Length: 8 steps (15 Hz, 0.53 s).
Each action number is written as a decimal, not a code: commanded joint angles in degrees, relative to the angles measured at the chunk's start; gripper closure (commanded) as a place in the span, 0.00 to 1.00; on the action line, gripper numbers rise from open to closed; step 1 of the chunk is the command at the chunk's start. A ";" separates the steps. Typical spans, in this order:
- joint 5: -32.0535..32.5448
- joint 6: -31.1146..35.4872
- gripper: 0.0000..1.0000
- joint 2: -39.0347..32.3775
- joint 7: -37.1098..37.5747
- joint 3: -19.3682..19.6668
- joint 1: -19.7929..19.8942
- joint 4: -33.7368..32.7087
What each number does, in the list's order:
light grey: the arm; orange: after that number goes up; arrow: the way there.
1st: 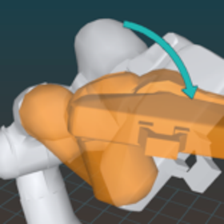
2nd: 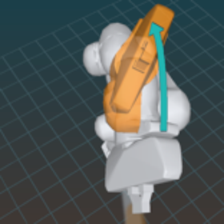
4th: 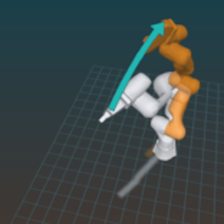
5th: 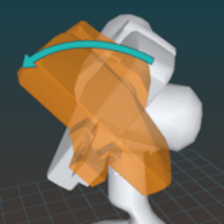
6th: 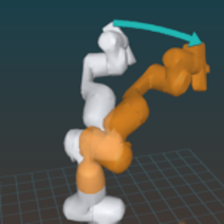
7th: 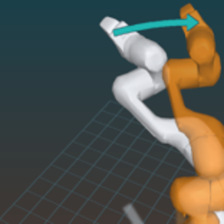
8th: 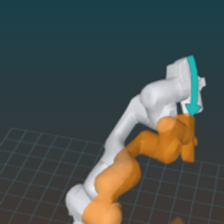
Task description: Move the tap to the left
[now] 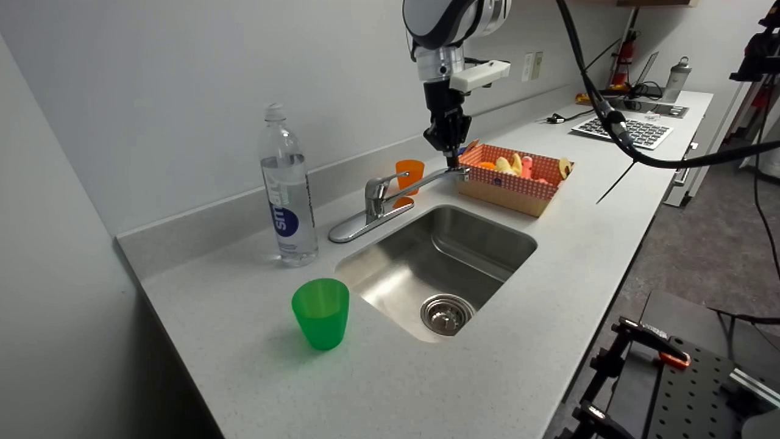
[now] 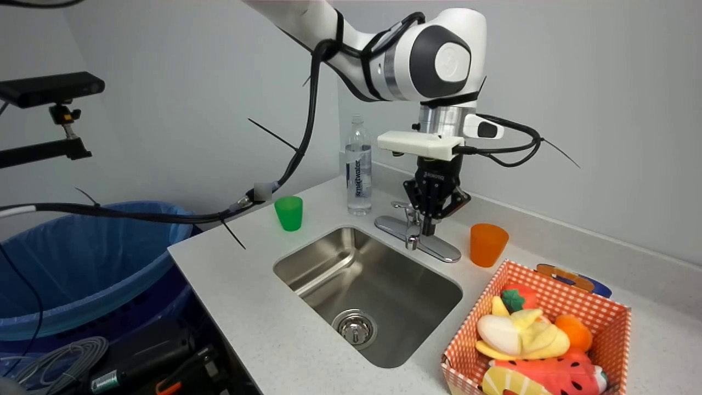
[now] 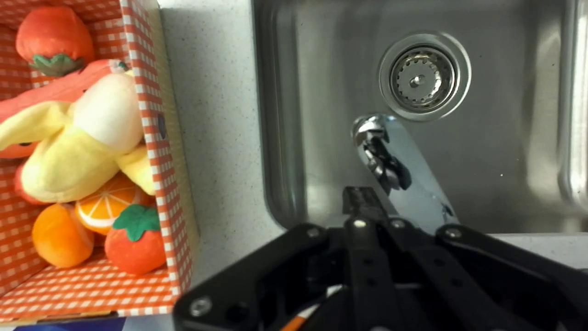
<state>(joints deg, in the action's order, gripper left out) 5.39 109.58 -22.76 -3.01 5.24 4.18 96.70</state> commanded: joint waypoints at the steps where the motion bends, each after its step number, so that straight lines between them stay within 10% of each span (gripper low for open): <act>1: 1.29 0.55 1.00 -2.75 1.73 0.61 0.45 -2.19; 8: 0.03 -0.26 1.00 3.72 -3.66 -1.72 0.32 5.30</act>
<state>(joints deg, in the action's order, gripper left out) 5.93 109.65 -24.11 -3.80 4.88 4.39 97.34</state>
